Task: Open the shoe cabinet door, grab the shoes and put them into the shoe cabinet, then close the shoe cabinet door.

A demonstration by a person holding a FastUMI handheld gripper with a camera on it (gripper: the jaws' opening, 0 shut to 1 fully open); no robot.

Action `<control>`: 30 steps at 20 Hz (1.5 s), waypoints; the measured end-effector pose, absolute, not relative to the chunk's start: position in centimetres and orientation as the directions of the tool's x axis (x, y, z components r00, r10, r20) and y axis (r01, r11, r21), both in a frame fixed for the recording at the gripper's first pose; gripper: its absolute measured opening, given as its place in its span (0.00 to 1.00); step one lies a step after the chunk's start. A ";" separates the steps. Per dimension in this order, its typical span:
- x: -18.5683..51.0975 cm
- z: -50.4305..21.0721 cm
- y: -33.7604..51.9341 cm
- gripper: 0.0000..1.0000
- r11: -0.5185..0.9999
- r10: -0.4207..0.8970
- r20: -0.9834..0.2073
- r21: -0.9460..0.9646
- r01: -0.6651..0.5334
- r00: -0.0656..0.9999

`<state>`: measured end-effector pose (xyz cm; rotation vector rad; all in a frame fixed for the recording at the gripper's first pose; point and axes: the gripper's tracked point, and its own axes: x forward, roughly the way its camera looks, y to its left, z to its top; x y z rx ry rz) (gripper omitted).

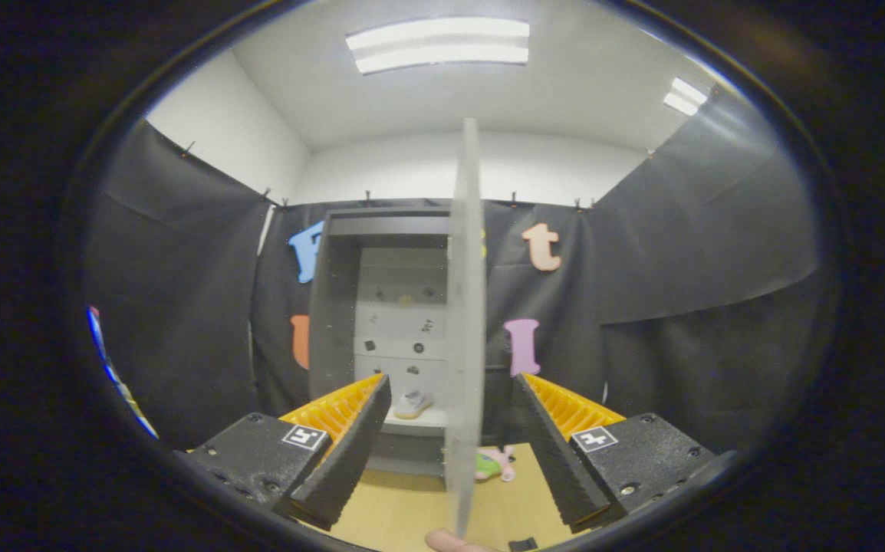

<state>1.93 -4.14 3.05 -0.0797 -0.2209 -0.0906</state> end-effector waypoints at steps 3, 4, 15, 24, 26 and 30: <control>2.1 2.4 -10.3 1.00 0.975 -0.184 0.225 -0.081 0.207 0.957; 2.4 2.0 -11.6 1.00 0.974 -0.195 0.212 -0.076 0.215 0.958; 11.2 -1.9 -14.1 1.00 0.990 -0.124 0.065 -0.057 0.128 0.990; 12.7 -2.8 -9.0 0.95 0.992 -0.076 0.064 -0.093 0.081 0.995; 12.6 -2.8 -7.4 0.95 0.991 -0.084 0.067 -0.103 0.091 0.994; 12.2 -3.3 -3.6 0.95 0.991 -0.089 0.080 -0.093 0.096 0.993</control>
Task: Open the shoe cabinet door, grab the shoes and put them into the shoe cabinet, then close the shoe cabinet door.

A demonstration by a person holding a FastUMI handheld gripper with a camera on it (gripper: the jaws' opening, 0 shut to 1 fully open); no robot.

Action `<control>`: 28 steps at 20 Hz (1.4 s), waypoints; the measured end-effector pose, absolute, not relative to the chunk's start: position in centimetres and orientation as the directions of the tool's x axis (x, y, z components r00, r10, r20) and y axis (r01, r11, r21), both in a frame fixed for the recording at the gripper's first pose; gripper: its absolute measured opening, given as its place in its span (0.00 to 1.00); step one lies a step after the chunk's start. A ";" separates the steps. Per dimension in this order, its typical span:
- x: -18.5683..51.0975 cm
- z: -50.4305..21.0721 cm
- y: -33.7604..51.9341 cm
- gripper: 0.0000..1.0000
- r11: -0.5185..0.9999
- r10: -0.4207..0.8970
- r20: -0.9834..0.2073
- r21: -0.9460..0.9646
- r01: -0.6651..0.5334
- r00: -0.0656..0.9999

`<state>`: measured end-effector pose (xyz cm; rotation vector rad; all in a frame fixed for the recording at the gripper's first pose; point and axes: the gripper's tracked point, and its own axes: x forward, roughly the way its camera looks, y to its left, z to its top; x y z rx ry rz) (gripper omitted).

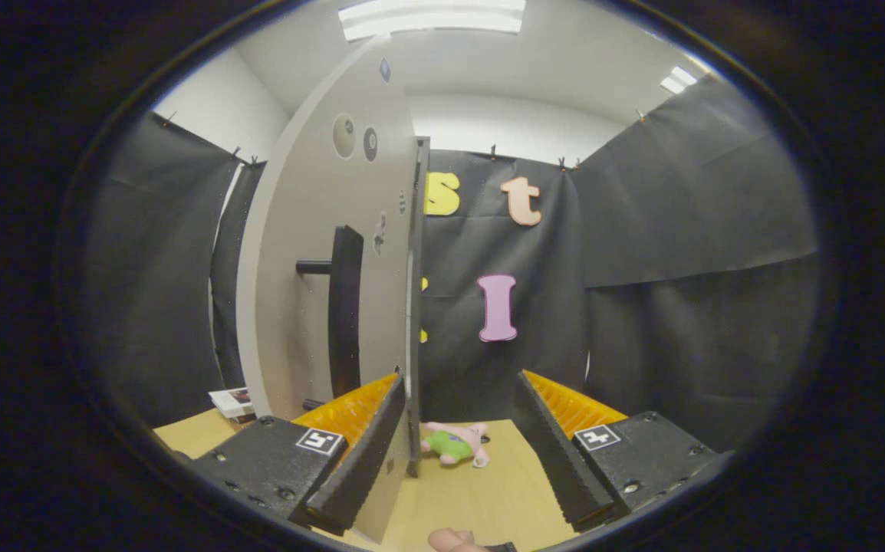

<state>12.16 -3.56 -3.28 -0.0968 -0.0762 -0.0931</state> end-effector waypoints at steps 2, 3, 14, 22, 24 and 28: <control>12.2 -3.1 -2.0 0.95 0.988 -0.094 0.101 -0.114 0.106 0.990; 12.3 -3.1 -1.3 0.95 0.986 -0.100 0.109 -0.123 0.113 0.989; 11.9 -2.8 2.7 0.95 0.962 -0.236 0.194 -0.091 0.257 0.952; 14.9 -4.5 10.0 0.95 0.989 -0.099 0.178 -0.088 0.116 0.979; 16.0 -5.5 12.0 0.96 0.997 -0.045 0.139 -0.060 0.054 0.989; 17.4 -7.4 16.0 0.99 0.996 0.081 0.072 -0.047 -0.077 0.994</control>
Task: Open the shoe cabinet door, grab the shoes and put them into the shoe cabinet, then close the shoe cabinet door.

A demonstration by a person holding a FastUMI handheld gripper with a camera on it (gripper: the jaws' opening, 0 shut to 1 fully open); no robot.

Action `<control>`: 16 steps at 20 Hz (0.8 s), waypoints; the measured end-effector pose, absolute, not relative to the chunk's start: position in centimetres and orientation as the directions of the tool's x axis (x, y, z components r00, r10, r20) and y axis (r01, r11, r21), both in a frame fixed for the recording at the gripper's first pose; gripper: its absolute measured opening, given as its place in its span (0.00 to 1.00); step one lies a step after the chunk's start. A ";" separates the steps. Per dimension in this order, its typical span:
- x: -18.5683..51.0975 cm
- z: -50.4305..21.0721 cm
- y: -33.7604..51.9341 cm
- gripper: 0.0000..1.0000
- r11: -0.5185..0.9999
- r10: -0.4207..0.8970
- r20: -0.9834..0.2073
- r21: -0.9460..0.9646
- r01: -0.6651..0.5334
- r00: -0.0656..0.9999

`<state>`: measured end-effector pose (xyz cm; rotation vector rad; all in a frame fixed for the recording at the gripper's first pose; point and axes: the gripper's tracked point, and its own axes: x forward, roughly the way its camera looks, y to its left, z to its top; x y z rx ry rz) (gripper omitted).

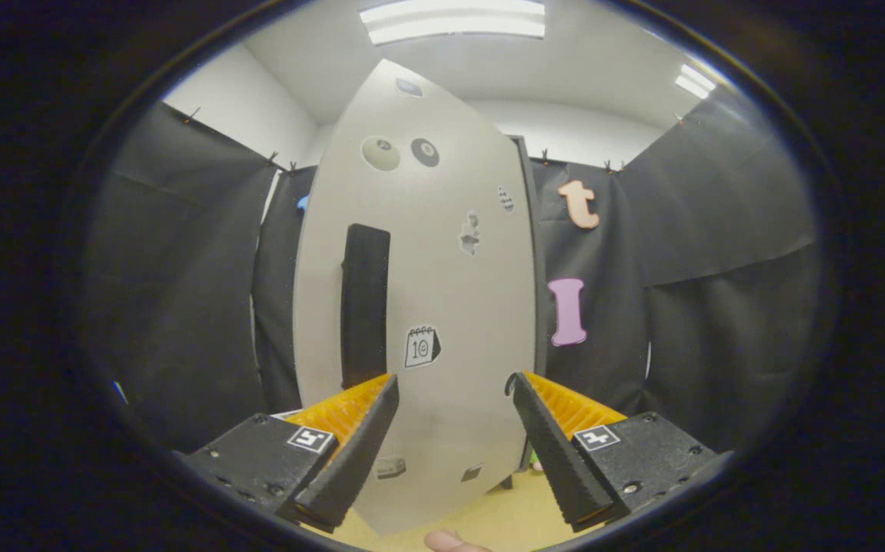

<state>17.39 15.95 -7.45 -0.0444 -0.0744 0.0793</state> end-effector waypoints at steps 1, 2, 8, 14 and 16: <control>17.1 -7.7 16.3 1.00 0.995 0.100 0.068 -0.030 -0.098 0.993; 16.9 -7.9 16.6 1.00 0.993 0.116 0.064 -0.022 -0.115 0.991; 14.6 -8.2 15.6 1.00 0.995 0.102 0.066 -0.011 -0.102 0.993; 11.8 -9.7 16.5 1.00 0.983 0.181 0.043 0.035 -0.182 0.983; 11.0 -10.0 16.2 1.00 0.983 0.183 0.027 0.022 -0.184 0.983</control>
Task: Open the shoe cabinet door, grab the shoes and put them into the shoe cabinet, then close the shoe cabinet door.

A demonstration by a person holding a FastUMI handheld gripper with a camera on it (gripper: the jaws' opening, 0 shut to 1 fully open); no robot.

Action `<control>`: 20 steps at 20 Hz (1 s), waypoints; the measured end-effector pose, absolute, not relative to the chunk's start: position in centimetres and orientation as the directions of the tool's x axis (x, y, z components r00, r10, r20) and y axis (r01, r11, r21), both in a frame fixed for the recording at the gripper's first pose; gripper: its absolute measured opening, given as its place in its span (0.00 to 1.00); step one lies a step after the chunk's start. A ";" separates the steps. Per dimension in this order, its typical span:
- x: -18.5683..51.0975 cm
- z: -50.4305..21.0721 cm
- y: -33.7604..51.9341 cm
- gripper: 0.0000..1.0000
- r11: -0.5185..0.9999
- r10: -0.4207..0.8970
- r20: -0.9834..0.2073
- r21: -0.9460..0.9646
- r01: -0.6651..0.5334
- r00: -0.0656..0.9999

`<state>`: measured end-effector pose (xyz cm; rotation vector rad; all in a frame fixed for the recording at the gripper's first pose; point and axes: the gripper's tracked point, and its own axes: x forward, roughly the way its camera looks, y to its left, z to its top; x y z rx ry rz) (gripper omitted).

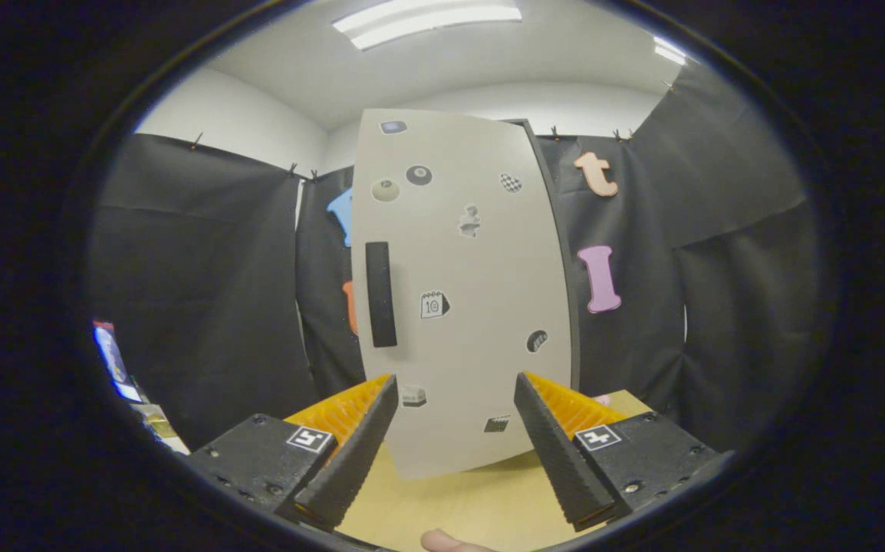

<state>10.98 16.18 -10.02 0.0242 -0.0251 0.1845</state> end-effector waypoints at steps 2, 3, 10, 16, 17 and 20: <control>10.1 -10.0 15.6 1.00 0.986 0.164 0.030 0.004 -0.164 0.986; 9.7 -10.2 15.3 1.00 0.991 0.137 0.026 -0.004 -0.136 0.990; 5.4 -11.9 14.6 1.00 0.996 0.069 -0.001 -0.062 -0.069 0.998; 2.8 -11.1 13.3 1.00 0.994 0.093 0.031 -0.064 -0.091 0.995; 2.3 -11.0 12.8 1.00 0.995 0.089 0.040 -0.055 -0.087 0.995; 1.2 -10.8 11.6 1.00 0.996 0.087 0.056 -0.038 -0.085 0.995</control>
